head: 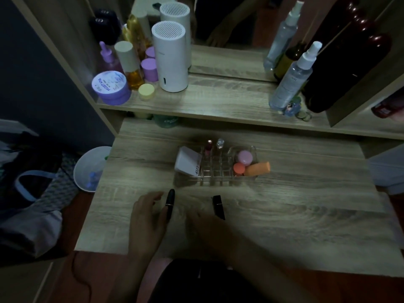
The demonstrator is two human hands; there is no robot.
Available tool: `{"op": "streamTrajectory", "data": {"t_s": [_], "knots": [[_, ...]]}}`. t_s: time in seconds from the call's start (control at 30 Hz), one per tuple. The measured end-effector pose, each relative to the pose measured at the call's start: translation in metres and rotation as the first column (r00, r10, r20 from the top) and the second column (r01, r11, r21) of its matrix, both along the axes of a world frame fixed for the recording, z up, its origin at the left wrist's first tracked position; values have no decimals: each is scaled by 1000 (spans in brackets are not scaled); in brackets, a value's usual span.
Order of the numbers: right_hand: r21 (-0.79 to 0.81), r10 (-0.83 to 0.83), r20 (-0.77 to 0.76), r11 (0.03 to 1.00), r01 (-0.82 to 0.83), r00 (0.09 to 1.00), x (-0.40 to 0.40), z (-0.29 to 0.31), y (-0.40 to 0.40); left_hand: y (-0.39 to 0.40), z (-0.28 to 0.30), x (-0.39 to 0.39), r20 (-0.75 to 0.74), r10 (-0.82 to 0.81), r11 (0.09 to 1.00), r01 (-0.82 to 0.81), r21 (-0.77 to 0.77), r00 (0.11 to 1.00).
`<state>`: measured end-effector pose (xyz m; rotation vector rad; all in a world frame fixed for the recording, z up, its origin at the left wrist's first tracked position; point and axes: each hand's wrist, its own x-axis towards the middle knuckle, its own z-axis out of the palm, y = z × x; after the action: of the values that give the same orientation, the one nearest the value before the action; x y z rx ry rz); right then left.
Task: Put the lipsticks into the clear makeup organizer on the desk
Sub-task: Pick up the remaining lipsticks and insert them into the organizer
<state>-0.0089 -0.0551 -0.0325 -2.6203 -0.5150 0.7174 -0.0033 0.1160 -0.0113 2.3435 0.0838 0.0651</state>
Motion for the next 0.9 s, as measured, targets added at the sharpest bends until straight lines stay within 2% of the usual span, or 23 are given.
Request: {"op": "streamTrajectory", "data": {"t_s": [0.03, 0.17, 0.23, 0.37, 0.47, 0.6, 0.8, 0.9], "knots": [[23, -36, -57, 999, 38, 998, 1, 8, -5, -1, -1, -1, 10, -8, 1000, 8, -6, 1000], [242, -272, -102, 926, 289, 957, 6, 40, -28, -5, -2, 4, 10, 0, 1000, 0, -13, 1000], [272, -360, 15, 899, 343, 933, 21, 52, -43, -8, -7, 10, -31, 9, 1000, -9, 4, 999], [161, -415, 214, 908, 387, 884, 74, 75, -75, -9, -18, 25, -161, 22, 998, -11, 68, 987], [-56, -363, 348, 912, 406, 864, 113, 86, -86, -8, -25, 29, -217, -16, 997, 32, 67, 976], [-224, -225, 464, 906, 360, 857, 138, 93, -84, -7, -28, 27, -230, -29, 992, 57, 114, 973], [-377, -75, 423, 892, 251, 903, 149, 78, -81, -5, -30, 22, -284, 52, 993, -20, 115, 957], [-389, -27, 408, 899, 201, 913, 152, 72, -78, -4, -29, 22, -291, 49, 992, -13, 123, 955]]}}
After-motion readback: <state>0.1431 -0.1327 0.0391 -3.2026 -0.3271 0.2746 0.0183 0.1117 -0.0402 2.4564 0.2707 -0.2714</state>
